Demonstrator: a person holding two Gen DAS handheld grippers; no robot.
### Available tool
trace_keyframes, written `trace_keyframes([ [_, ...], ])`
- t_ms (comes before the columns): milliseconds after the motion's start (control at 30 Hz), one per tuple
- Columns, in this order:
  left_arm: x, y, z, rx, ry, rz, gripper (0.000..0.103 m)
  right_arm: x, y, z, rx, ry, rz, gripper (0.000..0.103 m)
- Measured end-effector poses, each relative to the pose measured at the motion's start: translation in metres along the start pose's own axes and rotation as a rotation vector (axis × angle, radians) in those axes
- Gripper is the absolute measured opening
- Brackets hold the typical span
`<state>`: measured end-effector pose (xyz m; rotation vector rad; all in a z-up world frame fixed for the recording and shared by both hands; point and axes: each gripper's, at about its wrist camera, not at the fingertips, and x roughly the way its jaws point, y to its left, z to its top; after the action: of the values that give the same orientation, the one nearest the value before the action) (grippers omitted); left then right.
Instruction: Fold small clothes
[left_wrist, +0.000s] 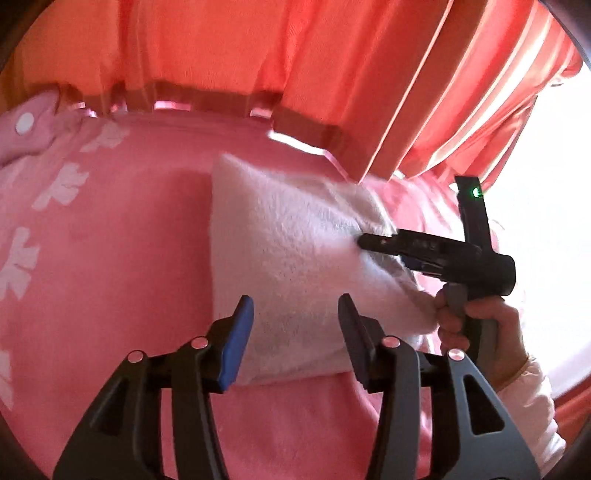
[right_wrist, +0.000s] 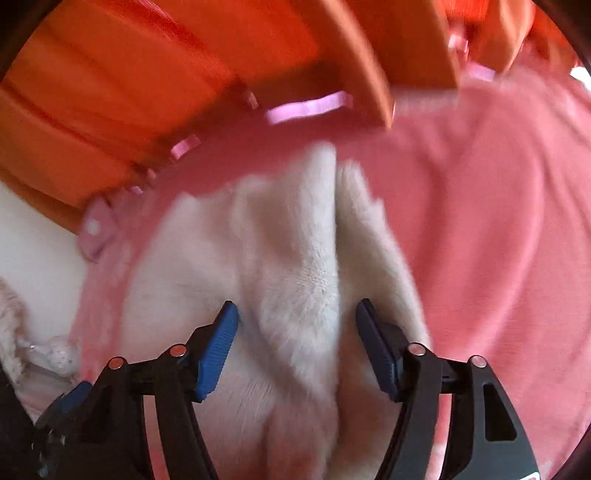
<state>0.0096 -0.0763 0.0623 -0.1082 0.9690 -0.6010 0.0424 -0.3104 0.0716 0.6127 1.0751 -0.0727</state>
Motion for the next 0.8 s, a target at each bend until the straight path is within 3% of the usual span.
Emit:
trace_keyframes([
  [33, 0.014, -0.001, -0.002, -0.007, 0.037, 0.017, 0.045, -0.011, 0.006, 0.004, -0.009, -0.025, 0.053, 0.011],
  [100, 0.028, 0.002, -0.006, -0.019, 0.072, 0.048, 0.045, -0.057, 0.009, 0.007, 0.018, -0.166, 0.171, 0.009],
  [167, 0.028, 0.002, -0.01, -0.001, 0.063, 0.039, 0.045, -0.089, 0.0, 0.001, 0.042, -0.254, 0.253, 0.008],
  [200, 0.027, 0.001, -0.011, 0.007, 0.063, 0.031, 0.045, -0.084, -0.009, -0.004, 0.045, -0.245, 0.214, 0.008],
  [267, 0.031, -0.003, -0.013, 0.036, 0.071, 0.049, 0.045, -0.044, -0.023, -0.012, 0.016, -0.145, -0.003, 0.008],
  [300, 0.031, -0.004, -0.013, 0.046, 0.071, 0.05, 0.045, -0.009, -0.033, -0.022, 0.007, -0.066, -0.065, 0.008],
  [367, 0.033, -0.008, -0.015, 0.059, 0.071, 0.068, 0.045, -0.018, -0.039, -0.027, 0.038, -0.116, -0.009, 0.008],
  [467, 0.033, -0.013, -0.017, 0.079, 0.067, 0.098, 0.046, -0.07, -0.031, -0.027, 0.092, -0.186, 0.083, 0.01],
  [533, 0.034, -0.012, -0.017, 0.086, 0.066, 0.11, 0.046, -0.092, -0.022, -0.041, 0.055, -0.217, 0.053, 0.017],
  [600, 0.033, -0.011, -0.017, 0.081, 0.068, 0.105, 0.046, -0.102, -0.023, -0.063, 0.037, -0.172, 0.053, 0.029],
  [700, 0.034, -0.014, -0.019, 0.094, 0.065, 0.113, 0.046, -0.085, -0.025, -0.086, 0.016, -0.078, 0.055, 0.045],
  [767, 0.035, -0.018, -0.021, 0.113, 0.06, 0.133, 0.046, -0.066, -0.023, -0.099, -0.015, -0.027, 0.017, 0.04],
  [800, 0.036, -0.021, -0.023, 0.121, 0.06, 0.145, 0.046, -0.065, -0.023, -0.105, -0.017, -0.021, 0.006, 0.024],
])
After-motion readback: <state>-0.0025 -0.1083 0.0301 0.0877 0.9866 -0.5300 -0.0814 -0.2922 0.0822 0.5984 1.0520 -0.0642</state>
